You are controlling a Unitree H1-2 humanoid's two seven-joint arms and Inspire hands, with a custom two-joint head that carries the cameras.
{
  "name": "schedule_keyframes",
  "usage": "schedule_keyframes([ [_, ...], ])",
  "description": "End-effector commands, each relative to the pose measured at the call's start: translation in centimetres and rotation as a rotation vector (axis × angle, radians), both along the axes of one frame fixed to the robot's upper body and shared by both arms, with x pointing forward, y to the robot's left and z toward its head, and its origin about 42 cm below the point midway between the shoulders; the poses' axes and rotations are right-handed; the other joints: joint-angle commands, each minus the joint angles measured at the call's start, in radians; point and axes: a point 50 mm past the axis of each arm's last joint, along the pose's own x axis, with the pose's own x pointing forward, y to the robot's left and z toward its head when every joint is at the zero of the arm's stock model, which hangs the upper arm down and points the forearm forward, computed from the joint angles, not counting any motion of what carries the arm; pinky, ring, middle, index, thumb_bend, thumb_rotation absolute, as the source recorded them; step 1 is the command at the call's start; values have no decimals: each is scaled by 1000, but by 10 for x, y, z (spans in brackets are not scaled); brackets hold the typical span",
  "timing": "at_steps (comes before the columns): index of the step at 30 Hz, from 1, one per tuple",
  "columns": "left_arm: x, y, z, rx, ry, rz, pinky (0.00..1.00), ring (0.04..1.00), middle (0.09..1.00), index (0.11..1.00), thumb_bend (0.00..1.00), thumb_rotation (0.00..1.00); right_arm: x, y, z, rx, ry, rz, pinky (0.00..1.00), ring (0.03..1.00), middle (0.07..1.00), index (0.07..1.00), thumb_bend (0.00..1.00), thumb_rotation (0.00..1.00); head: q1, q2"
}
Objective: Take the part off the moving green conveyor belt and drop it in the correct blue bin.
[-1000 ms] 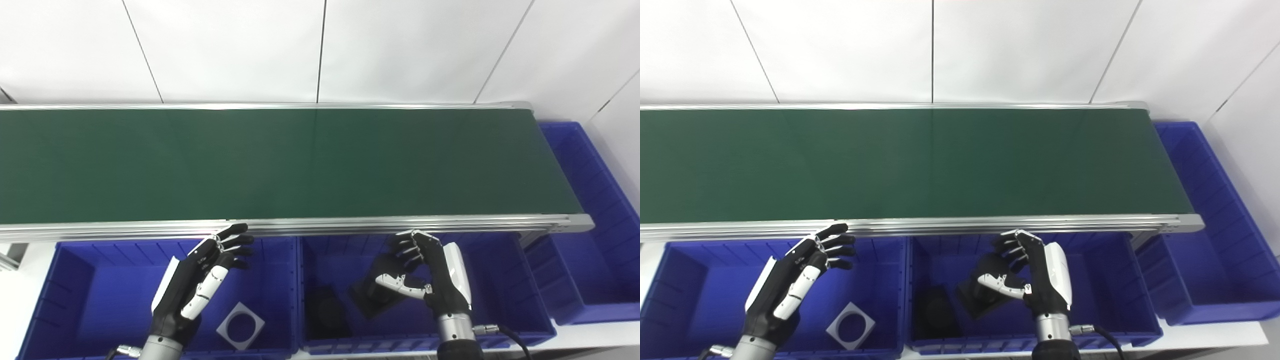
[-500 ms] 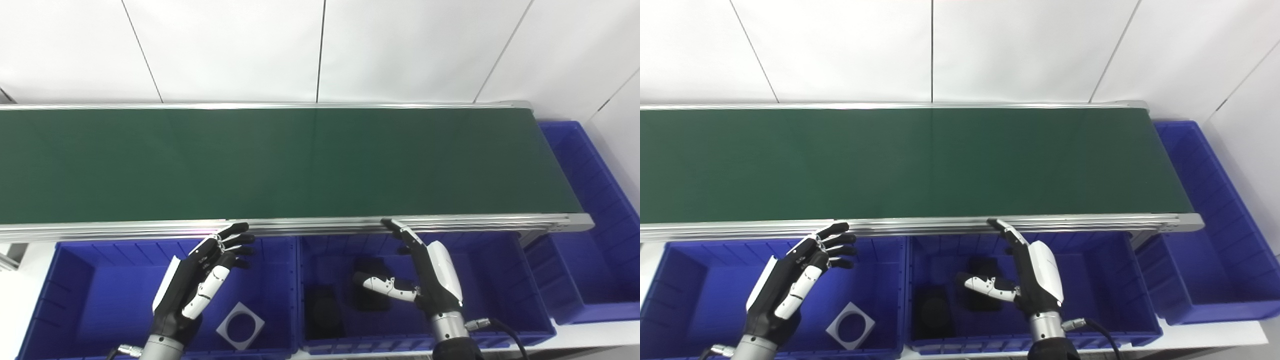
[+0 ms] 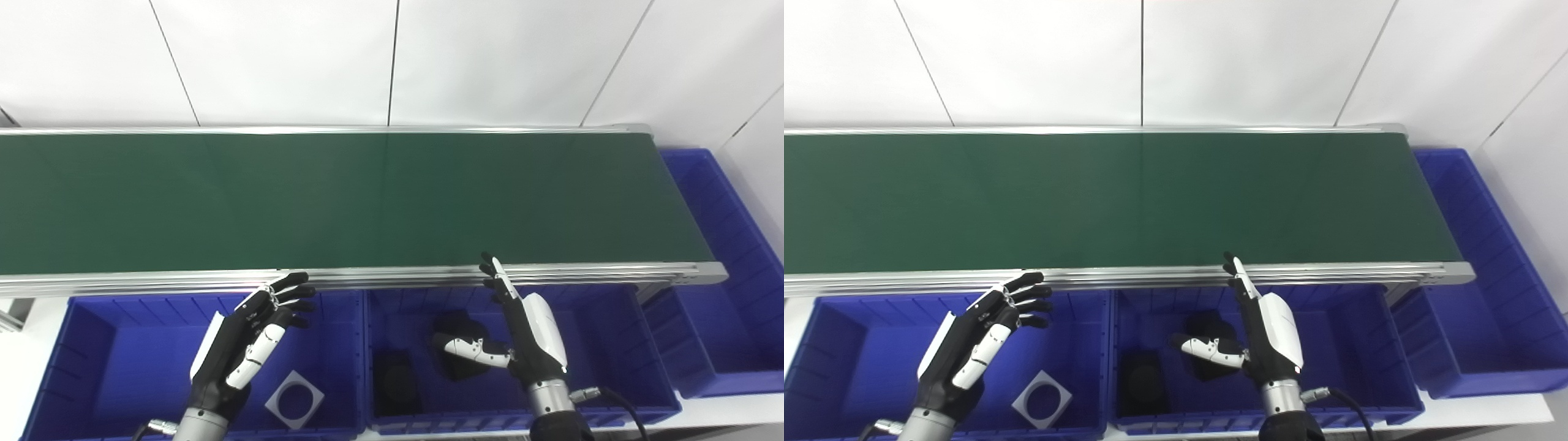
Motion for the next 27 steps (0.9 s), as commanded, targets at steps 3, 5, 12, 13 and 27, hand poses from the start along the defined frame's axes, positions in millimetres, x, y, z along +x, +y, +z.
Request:
schedule_keyframes([
  [3, 7, -4, 4, 6, -54, -6, 600, 684, 740, 781, 498, 714, -2, 18, 17, 115, -126, 77, 691, 788, 842, 881, 760, 392, 27, -7],
  [5, 8, -5, 3, 9, -54, -5, 601, 686, 740, 780, 502, 716, -5, 27, 20, 156, -140, 117, 676, 779, 832, 867, 754, 399, 42, -13],
  [12, 11, -8, -4, 8, -48, 4, 602, 691, 744, 785, 512, 707, -10, 54, 24, 261, -171, 216, 653, 770, 823, 860, 761, 481, 116, -37],
  [13, 11, -9, -5, 11, -47, 5, 608, 696, 746, 787, 521, 706, -10, 57, 24, 276, -170, 224, 659, 774, 825, 864, 766, 490, 118, -38],
  [27, 7, -16, -15, 17, -33, 43, 636, 714, 762, 805, 519, 679, 9, 77, 5, 392, -124, 326, 710, 797, 834, 872, 784, 548, 275, -75],
])
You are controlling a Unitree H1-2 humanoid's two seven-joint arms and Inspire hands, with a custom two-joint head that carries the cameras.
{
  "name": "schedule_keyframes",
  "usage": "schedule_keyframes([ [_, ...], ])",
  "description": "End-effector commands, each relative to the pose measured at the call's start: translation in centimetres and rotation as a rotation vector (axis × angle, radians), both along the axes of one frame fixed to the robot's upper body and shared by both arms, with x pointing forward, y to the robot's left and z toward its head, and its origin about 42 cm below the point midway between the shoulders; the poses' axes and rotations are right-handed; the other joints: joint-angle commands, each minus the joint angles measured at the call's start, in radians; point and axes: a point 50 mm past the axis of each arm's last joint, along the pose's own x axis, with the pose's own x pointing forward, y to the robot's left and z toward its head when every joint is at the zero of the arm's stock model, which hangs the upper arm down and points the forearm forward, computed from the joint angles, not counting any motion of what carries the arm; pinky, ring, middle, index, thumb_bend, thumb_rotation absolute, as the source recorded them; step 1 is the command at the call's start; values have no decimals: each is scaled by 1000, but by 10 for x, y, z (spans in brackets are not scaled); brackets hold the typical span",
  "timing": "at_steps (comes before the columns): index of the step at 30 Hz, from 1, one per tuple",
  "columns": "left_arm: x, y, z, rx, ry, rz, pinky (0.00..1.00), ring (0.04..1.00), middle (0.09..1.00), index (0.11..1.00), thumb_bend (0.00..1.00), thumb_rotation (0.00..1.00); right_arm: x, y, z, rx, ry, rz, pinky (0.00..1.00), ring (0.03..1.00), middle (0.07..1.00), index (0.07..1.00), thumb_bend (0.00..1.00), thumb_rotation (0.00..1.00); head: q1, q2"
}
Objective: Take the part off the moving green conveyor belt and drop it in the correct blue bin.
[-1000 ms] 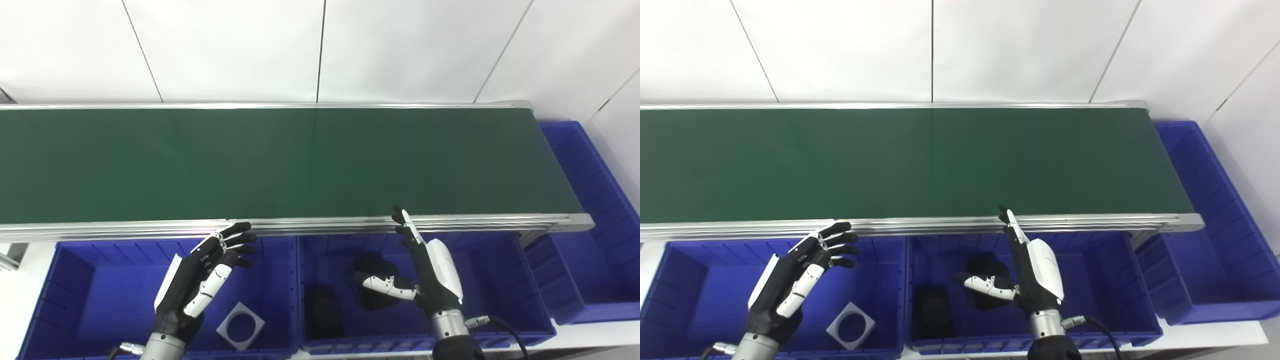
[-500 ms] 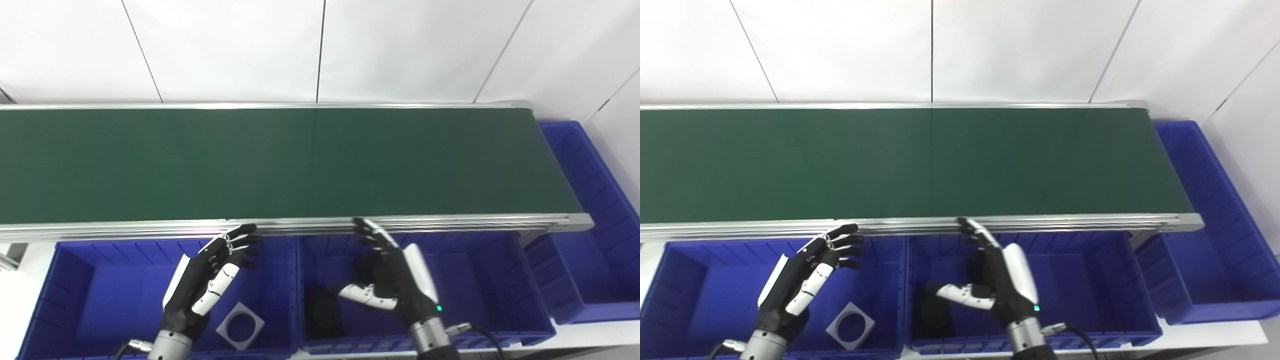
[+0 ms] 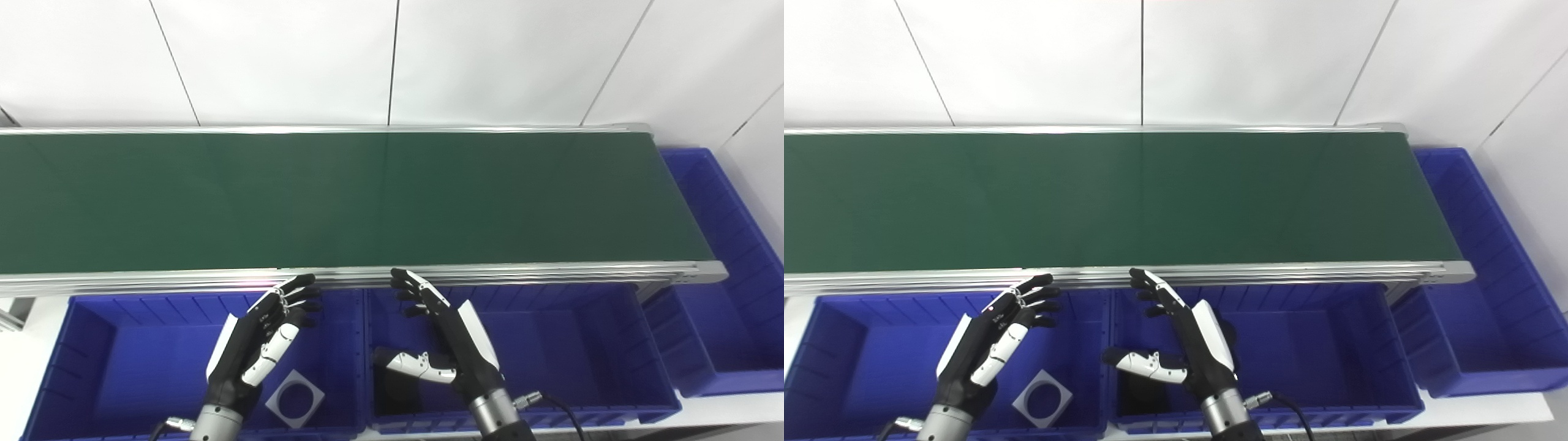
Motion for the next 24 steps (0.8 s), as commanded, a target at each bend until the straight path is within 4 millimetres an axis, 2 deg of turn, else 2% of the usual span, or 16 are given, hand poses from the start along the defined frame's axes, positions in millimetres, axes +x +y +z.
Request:
schedule_keyframes([
  [1, 1, -3, 6, -5, -63, 18, 636, 713, 762, 805, 523, 677, 8, 5, 10, 65, -72, 44, 715, 798, 834, 874, 788, 535, 24, -4],
  [4, 0, -5, 4, -9, -64, 26, 639, 712, 765, 806, 543, 676, 14, 2, 5, 92, -44, 74, 722, 796, 830, 874, 808, 516, 71, -16],
  [8, -1, -9, 0, -4, -77, 43, 679, 744, 788, 817, 583, 701, 21, -7, 0, 115, -21, 110, 708, 783, 823, 879, 846, 594, 112, -31],
  [9, -1, -9, -1, -6, -80, 48, 696, 755, 795, 819, 592, 701, 22, -9, -1, 121, -21, 114, 698, 775, 820, 879, 834, 653, 120, -34],
  [11, -1, -10, -4, -10, -86, 58, 712, 767, 803, 823, 604, 701, 24, -12, -3, 133, -22, 115, 688, 766, 815, 879, 807, 708, 137, -44],
  [14, -1, -11, -7, -11, -91, 68, 720, 776, 812, 827, 600, 702, 25, -16, -6, 144, -26, 113, 685, 762, 813, 880, 792, 740, 143, -48],
  [18, -2, -13, -10, -15, -94, 84, 724, 782, 818, 831, 594, 700, 24, -20, -11, 154, -41, 110, 689, 763, 813, 884, 773, 747, 164, -71],
  [24, -2, -13, -13, -12, -94, 84, 728, 783, 819, 833, 591, 704, 21, -24, -14, 169, -55, 91, 686, 756, 806, 880, 767, 732, 171, -84],
])
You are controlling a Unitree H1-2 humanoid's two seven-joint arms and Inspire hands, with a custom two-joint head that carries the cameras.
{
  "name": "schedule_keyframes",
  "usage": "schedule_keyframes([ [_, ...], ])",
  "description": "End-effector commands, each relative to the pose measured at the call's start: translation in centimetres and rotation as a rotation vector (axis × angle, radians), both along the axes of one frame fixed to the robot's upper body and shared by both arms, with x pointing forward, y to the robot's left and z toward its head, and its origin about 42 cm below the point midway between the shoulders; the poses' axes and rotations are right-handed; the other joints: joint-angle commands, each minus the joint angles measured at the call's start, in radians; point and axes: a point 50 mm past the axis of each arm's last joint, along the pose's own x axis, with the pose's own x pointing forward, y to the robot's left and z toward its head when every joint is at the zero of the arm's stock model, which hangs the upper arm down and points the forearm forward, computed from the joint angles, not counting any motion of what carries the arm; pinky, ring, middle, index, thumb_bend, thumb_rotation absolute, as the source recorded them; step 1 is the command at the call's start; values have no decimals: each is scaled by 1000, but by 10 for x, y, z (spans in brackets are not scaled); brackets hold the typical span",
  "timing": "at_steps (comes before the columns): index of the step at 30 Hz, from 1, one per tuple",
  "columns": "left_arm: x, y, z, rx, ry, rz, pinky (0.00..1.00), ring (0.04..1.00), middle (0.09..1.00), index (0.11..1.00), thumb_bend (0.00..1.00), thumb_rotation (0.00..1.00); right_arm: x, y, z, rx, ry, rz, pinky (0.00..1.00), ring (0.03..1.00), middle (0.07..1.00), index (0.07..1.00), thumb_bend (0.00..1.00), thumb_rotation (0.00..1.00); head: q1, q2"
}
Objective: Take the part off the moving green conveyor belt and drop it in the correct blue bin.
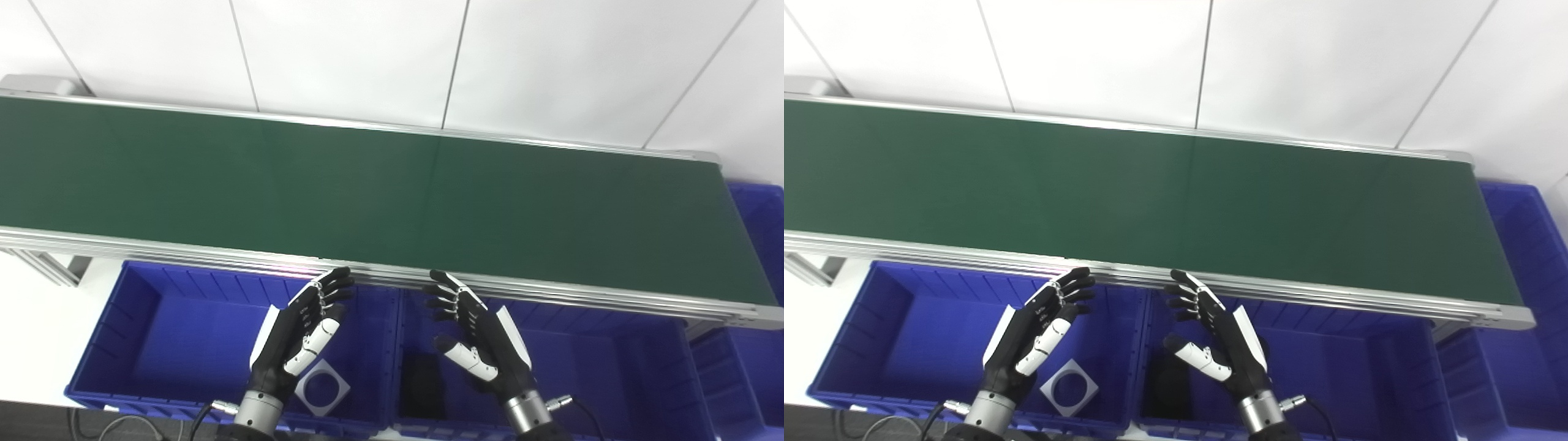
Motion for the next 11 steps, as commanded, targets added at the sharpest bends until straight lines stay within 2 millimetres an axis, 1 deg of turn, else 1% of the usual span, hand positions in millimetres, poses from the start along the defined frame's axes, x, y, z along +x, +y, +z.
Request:
schedule_keyframes([
  [1, 5, -1, 8, -1, -66, 2, 727, 783, 819, 833, 591, 705, 3, 2, 10, 44, -81, 1, 686, 756, 806, 880, 764, 728, -1, -3],
  [5, 5, -1, 7, -2, -69, 1, 716, 771, 810, 830, 571, 690, 1, 2, 10, 48, -87, -3, 684, 755, 807, 877, 750, 713, -7, -5],
  [10, 5, -2, 7, -3, -67, -2, 716, 770, 808, 828, 594, 704, 0, 2, 10, 50, -89, -6, 686, 754, 806, 878, 746, 707, -11, -8],
  [11, 5, -2, 7, -4, -66, -1, 713, 767, 805, 825, 586, 697, 0, 3, 10, 51, -89, -7, 687, 755, 807, 877, 747, 702, -11, -8],
])
